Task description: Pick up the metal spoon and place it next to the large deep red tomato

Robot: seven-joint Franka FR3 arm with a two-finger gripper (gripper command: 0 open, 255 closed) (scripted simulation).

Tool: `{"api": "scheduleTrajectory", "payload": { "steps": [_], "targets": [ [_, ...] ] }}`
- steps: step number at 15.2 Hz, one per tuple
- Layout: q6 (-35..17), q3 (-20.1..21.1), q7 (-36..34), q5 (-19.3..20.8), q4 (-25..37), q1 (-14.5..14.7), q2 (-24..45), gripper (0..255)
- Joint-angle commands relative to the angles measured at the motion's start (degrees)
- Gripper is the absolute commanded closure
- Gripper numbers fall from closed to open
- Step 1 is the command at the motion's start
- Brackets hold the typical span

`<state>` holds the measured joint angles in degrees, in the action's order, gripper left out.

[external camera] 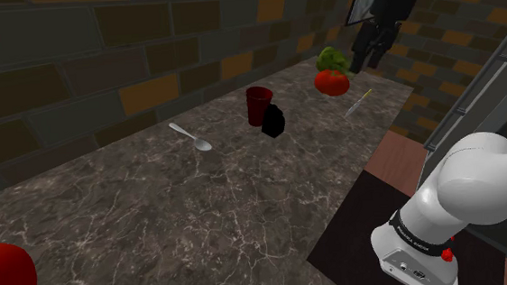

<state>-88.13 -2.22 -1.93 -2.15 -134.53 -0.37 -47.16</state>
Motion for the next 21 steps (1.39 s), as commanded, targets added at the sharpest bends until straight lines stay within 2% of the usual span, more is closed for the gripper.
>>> {"api": "scheduleTrajectory", "payload": {
  "steps": [1,11,21],
  "targets": [
    [0.0,0.0,0.0,0.0,0.0,0.0,0.0,0],
    [-12.1,4.5,-3.0,-4.1,5.2,3.2,19.3,0],
    [-19.3,8.4,-5.7,-5.7,17.4,5.8,40.5,0]
  ]
}}
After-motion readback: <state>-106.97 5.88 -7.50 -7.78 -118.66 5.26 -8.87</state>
